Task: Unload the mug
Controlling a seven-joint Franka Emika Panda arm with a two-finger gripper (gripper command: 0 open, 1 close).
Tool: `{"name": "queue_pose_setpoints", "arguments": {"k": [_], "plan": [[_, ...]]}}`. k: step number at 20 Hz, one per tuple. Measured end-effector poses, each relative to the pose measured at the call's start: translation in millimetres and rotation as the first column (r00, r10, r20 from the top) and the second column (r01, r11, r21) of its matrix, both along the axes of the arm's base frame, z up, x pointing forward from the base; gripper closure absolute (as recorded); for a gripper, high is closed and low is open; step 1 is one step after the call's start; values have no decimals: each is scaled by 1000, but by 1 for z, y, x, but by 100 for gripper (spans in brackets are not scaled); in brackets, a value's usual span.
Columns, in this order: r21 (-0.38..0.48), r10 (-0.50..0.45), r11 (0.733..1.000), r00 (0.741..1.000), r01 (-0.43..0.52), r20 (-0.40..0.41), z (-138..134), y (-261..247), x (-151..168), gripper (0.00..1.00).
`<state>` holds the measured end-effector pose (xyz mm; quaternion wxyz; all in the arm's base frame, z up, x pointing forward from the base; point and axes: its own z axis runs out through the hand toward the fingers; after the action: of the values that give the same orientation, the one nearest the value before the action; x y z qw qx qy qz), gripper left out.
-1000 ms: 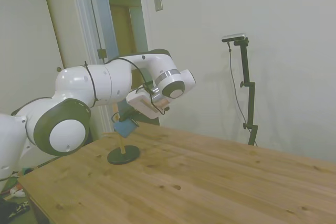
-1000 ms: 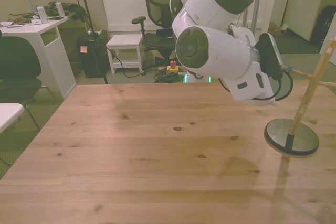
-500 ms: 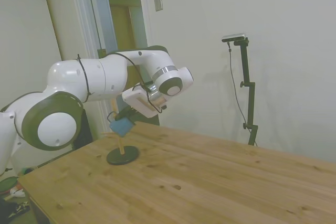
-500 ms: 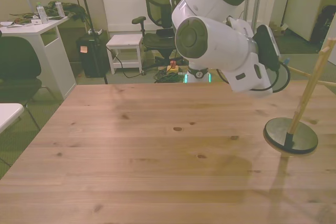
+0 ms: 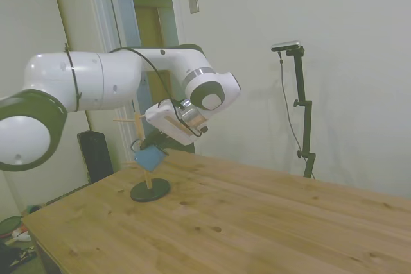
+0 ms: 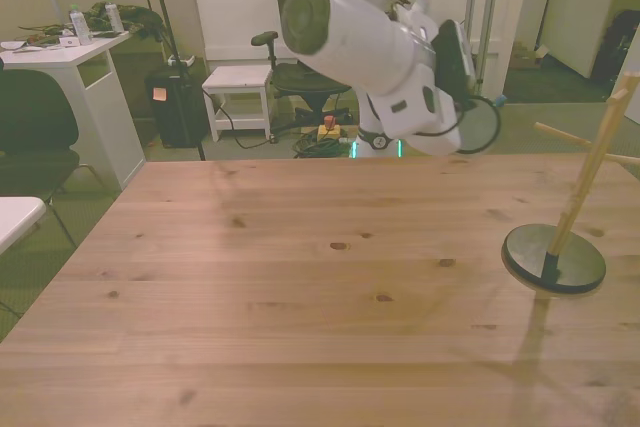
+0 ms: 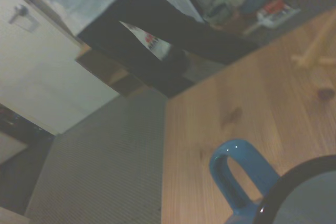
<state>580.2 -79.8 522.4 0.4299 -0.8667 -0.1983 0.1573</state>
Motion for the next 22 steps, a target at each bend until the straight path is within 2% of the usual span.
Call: {"name": "queue_pose_setpoints", "arguments": {"k": [3,5,9,12,14,17,19,22], "plan": [[-130,-63,989,998,65,27,15,-35,-20,100],[-224,-101,968,994,110,50,13,-54,-28,100],[-383,-166,903,980,195,108,-8,-86,-34,100],[-470,-204,841,962,266,179,-8,-100,-41,100],[-510,-225,797,943,322,243,-2,-105,-44,100],[-541,-245,731,900,417,361,-5,-103,-40,100],[-531,-241,710,869,462,432,-14,-94,-34,100],[-500,-241,706,834,501,496,-26,-79,-27,100]]}}
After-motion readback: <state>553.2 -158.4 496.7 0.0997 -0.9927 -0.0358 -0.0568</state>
